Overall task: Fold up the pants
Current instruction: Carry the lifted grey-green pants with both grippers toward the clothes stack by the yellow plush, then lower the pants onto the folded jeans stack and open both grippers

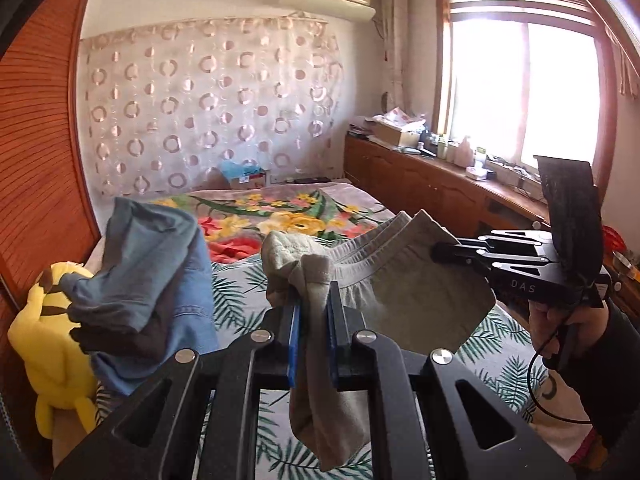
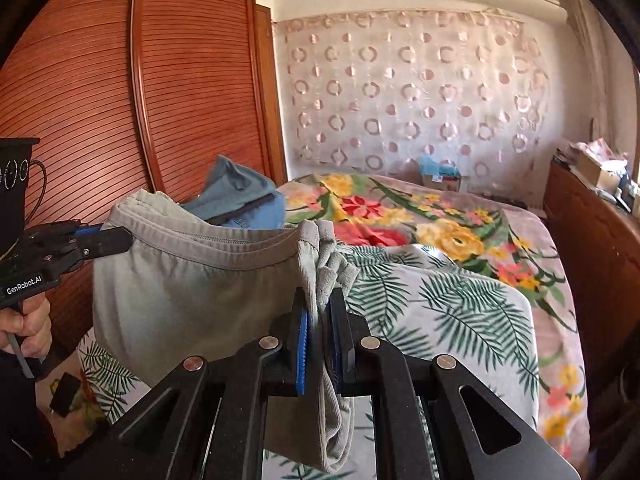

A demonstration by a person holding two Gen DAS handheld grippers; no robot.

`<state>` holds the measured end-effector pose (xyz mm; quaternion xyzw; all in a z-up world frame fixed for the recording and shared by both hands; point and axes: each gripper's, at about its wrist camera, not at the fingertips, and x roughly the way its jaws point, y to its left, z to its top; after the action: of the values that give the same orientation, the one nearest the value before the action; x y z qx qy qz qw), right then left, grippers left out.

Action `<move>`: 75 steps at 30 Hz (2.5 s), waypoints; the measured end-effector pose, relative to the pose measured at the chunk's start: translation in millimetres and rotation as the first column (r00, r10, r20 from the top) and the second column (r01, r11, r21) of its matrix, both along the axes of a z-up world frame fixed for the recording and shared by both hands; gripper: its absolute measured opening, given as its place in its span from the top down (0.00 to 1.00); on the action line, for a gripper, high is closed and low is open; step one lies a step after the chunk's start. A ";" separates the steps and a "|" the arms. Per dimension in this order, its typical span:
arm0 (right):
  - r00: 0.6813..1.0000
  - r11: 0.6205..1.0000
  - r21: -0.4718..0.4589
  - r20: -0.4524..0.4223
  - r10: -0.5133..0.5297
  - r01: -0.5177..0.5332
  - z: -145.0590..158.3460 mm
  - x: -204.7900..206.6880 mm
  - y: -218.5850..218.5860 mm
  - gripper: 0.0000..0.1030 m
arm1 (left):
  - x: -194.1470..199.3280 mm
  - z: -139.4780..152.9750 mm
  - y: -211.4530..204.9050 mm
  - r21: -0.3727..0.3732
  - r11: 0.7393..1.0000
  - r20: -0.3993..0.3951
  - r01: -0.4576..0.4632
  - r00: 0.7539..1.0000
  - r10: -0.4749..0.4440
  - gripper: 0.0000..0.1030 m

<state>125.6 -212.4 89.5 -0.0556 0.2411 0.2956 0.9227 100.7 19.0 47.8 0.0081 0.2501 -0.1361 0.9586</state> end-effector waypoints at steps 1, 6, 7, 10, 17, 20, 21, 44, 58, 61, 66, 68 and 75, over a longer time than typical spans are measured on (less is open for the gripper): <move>1.000 1.000 -0.004 0.004 0.008 -0.008 -1.3 6.7 4.5 0.91 | 0.9 -1.0 3.6 0.003 1.000 -0.001 -0.008 1.000 0.008 0.88; 0.998 0.998 -0.023 0.021 0.058 -0.058 -4.4 27.8 28.4 0.91 | 9.3 -4.9 28.1 0.003 0.999 -0.001 -0.047 0.999 0.047 0.88; 0.998 0.997 -0.028 0.024 0.066 -0.065 -5.1 32.5 33.5 0.91 | 10.8 -4.9 32.3 0.000 0.999 0.000 -0.054 0.999 0.054 0.88; 0.996 0.996 -0.035 0.036 0.087 -0.086 -2.1 49.6 48.0 0.91 | 17.3 -2.7 48.3 -0.005 0.997 0.006 -0.080 0.997 0.080 0.88; 0.986 0.990 -0.062 0.102 0.131 -0.125 13.0 91.2 73.8 0.91 | 35.4 14.0 78.2 -0.021 0.990 0.056 -0.137 0.989 0.138 0.88; 0.980 0.987 -0.086 0.135 0.148 -0.138 16.8 113.8 87.4 0.91 | 47.0 19.1 90.0 -0.029 0.987 0.073 -0.160 0.984 0.162 0.88; 0.978 0.985 -0.094 0.141 0.154 -0.141 16.4 121.4 92.4 0.91 | 49.7 19.8 94.7 -0.035 0.985 0.077 -0.168 0.982 0.171 0.88; 0.937 0.932 -0.231 0.145 0.318 -0.281 -8.3 255.1 221.7 0.91 | 81.3 -25.7 169.6 -0.116 0.907 0.018 -0.405 0.912 0.410 0.88; 0.964 0.952 -0.182 0.055 0.258 -0.245 -22.8 286.7 254.1 0.74 | 84.2 -42.2 175.5 -0.119 0.891 -0.046 -0.438 0.899 0.436 0.85; 0.965 0.959 -0.144 0.070 0.254 -0.242 -17.1 279.6 246.2 0.66 | 77.0 -35.9 173.6 -0.110 0.892 -0.037 -0.438 0.899 0.437 0.73; 0.958 0.958 -0.105 0.081 0.276 -0.267 -11.8 262.5 226.2 0.66 | 73.0 -21.4 164.9 -0.090 0.906 0.001 -0.415 0.909 0.416 0.56; 0.954 0.952 -0.100 0.054 0.295 -0.289 -18.3 261.4 219.2 0.66 | 76.0 -20.5 162.4 -0.081 0.910 0.005 -0.406 0.913 0.408 0.56; 0.960 0.954 -0.111 -0.030 0.278 -0.280 -37.2 287.8 213.4 0.66 | 92.9 -50.4 156.0 -0.002 0.917 -0.084 -0.398 0.914 0.396 0.55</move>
<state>413.4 1.0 52.4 -0.1396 0.2536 0.4090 0.8654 193.6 175.1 -2.7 -0.0575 0.2841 0.0588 0.9552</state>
